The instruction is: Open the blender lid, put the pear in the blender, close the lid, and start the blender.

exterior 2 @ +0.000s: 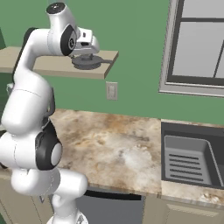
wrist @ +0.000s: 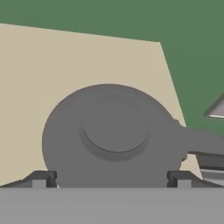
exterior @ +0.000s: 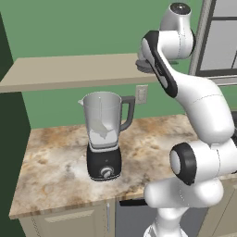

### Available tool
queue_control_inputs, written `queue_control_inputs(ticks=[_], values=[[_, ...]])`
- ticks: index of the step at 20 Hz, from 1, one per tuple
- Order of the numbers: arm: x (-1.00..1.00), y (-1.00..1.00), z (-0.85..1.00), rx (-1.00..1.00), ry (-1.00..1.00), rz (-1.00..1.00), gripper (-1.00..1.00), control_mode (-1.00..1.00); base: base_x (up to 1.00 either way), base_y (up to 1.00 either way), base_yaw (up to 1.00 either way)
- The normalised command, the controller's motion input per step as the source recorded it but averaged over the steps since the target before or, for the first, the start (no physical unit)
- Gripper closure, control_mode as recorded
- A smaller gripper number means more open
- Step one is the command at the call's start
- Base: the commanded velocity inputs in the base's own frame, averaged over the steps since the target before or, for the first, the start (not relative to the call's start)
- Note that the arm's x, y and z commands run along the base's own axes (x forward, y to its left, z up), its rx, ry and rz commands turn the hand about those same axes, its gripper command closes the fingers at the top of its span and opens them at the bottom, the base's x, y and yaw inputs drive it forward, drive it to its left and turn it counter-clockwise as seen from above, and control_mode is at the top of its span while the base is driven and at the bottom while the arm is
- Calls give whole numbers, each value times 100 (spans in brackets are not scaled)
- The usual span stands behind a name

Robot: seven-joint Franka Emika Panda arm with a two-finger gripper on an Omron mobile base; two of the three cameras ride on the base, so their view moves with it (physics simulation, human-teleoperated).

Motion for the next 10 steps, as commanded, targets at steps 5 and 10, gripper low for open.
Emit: queue_control_inputs(ticks=[5,10], values=[[26,0,-12,0,0,3,-100,-100,0,0,0],[21,0,-13,0,0,3,-100,-100,0,0,0]])
